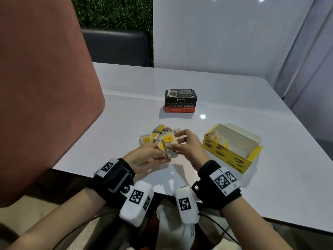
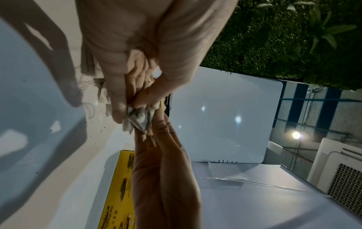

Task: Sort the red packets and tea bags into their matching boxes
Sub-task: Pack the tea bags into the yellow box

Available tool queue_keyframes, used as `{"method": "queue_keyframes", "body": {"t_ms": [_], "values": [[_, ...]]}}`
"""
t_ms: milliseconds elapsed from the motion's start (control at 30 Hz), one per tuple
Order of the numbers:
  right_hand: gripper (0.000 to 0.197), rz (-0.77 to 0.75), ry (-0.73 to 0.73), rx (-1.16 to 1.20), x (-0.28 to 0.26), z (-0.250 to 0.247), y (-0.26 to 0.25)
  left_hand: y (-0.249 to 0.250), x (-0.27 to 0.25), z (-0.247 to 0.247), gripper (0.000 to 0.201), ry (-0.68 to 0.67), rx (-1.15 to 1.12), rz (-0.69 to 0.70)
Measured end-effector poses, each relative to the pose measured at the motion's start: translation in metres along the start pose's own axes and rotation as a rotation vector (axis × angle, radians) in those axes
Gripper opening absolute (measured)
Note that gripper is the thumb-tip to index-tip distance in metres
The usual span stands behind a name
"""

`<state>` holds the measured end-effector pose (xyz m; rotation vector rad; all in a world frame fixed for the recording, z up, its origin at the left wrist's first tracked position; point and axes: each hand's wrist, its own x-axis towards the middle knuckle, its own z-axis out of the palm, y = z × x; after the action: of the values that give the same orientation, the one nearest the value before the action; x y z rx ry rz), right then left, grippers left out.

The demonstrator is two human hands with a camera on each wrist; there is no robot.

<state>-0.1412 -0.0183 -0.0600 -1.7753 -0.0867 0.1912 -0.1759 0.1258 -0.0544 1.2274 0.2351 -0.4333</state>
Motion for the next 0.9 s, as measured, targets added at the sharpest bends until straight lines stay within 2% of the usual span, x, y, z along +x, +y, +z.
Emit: {"method": "queue_keyframes", "body": {"t_ms": [167,367,500,633,733,800,900], "values": [[0.032,-0.035,0.065,0.032,0.0,0.007,0.004,-0.001,-0.003,-0.002,0.028,0.014,-0.156,-0.012],[0.022,0.052,0.123,0.249,0.005,0.008,0.007,-0.002,-0.004,-0.001,0.027,0.037,-0.135,0.024],[0.019,0.044,0.196,0.219,0.003,0.012,0.011,-0.001,-0.003,0.0,0.026,0.067,-0.136,0.029],[0.019,0.033,0.165,0.172,0.0,0.011,0.011,-0.005,-0.005,0.0,0.017,0.06,-0.048,0.038],[0.02,-0.046,0.18,0.139,-0.001,0.007,0.007,-0.005,-0.006,-0.001,0.015,0.085,-0.024,0.054],[0.018,-0.089,0.191,0.157,-0.002,0.002,0.002,-0.004,-0.005,-0.002,0.022,0.126,-0.004,0.08],[0.024,-0.079,0.074,0.281,-0.005,-0.003,-0.003,-0.004,-0.003,-0.003,0.039,0.227,0.082,0.119]]}}
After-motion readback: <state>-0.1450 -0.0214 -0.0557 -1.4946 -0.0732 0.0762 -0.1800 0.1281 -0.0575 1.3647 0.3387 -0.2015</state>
